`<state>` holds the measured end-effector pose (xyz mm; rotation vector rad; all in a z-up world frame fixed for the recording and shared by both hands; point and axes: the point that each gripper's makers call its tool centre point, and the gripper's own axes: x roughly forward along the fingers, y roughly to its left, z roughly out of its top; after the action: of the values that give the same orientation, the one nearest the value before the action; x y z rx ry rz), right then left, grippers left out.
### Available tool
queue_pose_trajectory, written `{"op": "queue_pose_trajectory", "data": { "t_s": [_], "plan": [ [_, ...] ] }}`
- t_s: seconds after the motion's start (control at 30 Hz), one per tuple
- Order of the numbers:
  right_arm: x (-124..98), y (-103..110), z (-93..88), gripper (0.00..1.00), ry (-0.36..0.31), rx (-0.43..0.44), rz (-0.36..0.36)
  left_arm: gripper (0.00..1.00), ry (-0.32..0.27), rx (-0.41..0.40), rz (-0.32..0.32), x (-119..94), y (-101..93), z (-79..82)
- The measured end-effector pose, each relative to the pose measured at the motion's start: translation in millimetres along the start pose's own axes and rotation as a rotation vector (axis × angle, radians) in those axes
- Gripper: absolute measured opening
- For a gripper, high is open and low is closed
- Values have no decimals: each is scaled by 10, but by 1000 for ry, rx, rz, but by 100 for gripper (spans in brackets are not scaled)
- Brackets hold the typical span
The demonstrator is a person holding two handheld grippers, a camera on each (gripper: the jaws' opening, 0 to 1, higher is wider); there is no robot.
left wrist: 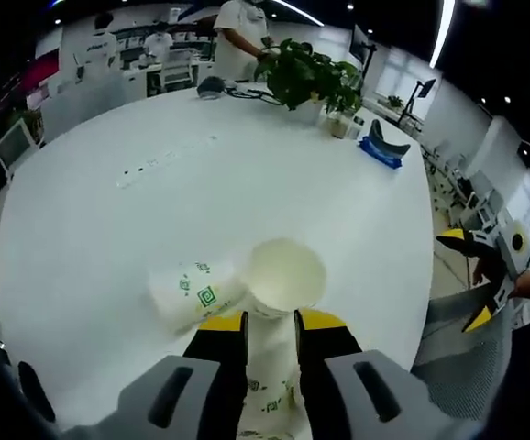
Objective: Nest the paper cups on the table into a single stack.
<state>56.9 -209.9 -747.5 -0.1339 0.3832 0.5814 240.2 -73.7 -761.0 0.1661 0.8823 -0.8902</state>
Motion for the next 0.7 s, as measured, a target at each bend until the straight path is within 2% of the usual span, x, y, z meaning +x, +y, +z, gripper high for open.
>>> {"op": "queue_pose_trajectory", "data": {
  "t_s": [0.23, 0.4, 0.7],
  "plan": [
    [-1, -8, -2, 85, -1, 0, -3, 17, -34, -45, 50, 86, 115, 72],
    [1, -12, -11, 85, 2, -1, -4, 11, -51, -83, 73, 148, 171, 111],
    [-1, -17, -12, 85, 2, 4, -9, 9, -27, -102, 68, 265, 153, 66]
  ]
}}
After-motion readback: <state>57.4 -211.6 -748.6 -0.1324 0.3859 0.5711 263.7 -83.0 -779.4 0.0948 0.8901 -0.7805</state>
